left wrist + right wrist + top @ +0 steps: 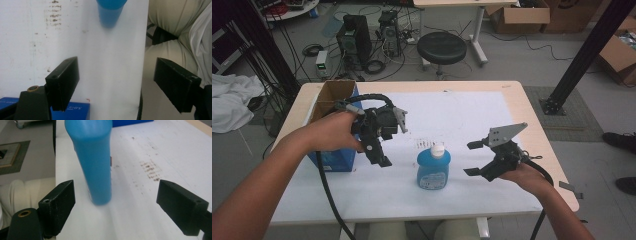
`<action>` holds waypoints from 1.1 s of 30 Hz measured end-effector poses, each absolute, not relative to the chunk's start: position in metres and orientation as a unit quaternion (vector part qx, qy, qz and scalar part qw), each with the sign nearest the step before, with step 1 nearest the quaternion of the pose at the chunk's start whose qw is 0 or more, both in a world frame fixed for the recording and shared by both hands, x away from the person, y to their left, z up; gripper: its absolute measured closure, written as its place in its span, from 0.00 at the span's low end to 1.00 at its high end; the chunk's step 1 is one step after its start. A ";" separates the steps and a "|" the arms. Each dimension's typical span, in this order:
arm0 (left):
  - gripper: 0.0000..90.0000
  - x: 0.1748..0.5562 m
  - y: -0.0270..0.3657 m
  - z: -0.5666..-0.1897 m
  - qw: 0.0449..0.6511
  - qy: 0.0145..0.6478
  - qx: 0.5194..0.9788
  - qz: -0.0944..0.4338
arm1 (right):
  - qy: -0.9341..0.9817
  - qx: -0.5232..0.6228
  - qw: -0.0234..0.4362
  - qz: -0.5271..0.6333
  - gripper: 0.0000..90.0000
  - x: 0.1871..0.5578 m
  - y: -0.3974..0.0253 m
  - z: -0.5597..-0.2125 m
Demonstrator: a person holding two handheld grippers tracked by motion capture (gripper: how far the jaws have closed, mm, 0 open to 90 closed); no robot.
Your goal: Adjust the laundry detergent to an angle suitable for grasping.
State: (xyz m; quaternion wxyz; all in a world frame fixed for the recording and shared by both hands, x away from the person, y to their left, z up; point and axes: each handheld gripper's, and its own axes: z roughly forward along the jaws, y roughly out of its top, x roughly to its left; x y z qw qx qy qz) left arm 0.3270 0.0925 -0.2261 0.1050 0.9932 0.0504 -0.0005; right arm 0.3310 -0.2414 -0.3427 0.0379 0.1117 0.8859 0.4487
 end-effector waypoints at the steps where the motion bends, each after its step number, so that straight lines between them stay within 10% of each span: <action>1: 0.24 0.327 0.092 -0.226 0.105 0.051 0.993 0.000 | 0.888 0.115 0.038 0.444 0.17 0.332 -0.244 -0.341; 33: 0.24 0.333 0.098 -0.228 0.107 0.064 0.992 0.002 | 0.928 0.176 0.066 0.321 0.17 0.356 -0.294 -0.317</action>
